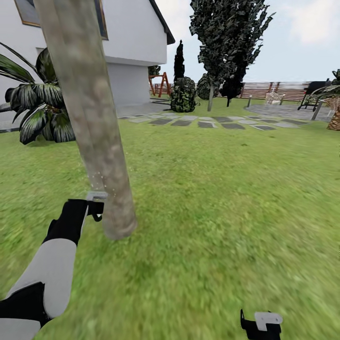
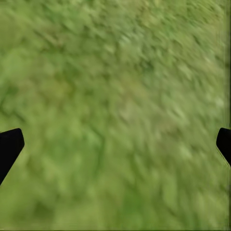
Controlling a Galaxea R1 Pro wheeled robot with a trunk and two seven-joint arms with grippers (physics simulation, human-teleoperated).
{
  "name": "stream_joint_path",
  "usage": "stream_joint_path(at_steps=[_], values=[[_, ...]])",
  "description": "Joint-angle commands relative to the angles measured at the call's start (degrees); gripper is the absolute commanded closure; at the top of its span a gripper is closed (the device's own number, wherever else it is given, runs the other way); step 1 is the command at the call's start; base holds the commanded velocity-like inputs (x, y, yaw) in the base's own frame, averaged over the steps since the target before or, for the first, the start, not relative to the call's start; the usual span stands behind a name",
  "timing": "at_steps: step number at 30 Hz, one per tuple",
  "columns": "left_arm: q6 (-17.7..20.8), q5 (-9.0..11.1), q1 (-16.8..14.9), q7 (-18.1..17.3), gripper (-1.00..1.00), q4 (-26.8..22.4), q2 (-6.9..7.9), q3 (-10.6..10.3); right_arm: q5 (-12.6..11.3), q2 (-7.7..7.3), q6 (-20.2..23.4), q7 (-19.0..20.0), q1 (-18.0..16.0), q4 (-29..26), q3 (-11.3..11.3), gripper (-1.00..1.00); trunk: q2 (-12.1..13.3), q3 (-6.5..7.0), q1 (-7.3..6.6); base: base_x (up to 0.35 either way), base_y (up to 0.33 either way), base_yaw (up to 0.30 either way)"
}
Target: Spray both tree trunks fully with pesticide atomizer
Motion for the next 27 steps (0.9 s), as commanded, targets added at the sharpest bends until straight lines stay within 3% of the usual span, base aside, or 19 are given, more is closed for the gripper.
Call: stream_joint_path(at_steps=[1, 8, 22, 27], values=[[0.0, -0.1, 0.1, 0.0, 1.0, 0.0, 0.02, 0.0, 0.0, 0.01, 0.0, 0.0, 0.0, 0.0, 0.0, -1.0, 0.0, 0.0, 0.0, 0.176, -0.231, 0.0], [0.0, -0.1, 0.3, 0.1, 1.0, 0.0, 0.53, 0.3, 0.0, 0.09, 0.0, 0.0, 0.0, 0.0, 0.0, -1.0, 0.0, 0.0, 0.0, 0.145, -0.24, 0.012], [-0.1, -0.3, 0.4, 0.2, 1.0, 0.0, 0.25, 0.5, 0.0, 0.09, 0.0, 0.0, 0.0, 0.0, 0.0, -1.0, 0.0, 0.0, 0.0, 0.017, -0.272, 0.262], [-0.1, -0.2, 0.5, 0.4, 1.0, 0.2, -0.2, 0.2, 0.0, 0.09, 0.0, 0.0, 0.0, 0.0, 0.0, -1.0, 0.0, 0.0, 0.0, 0.121, -0.273, 0.069]])
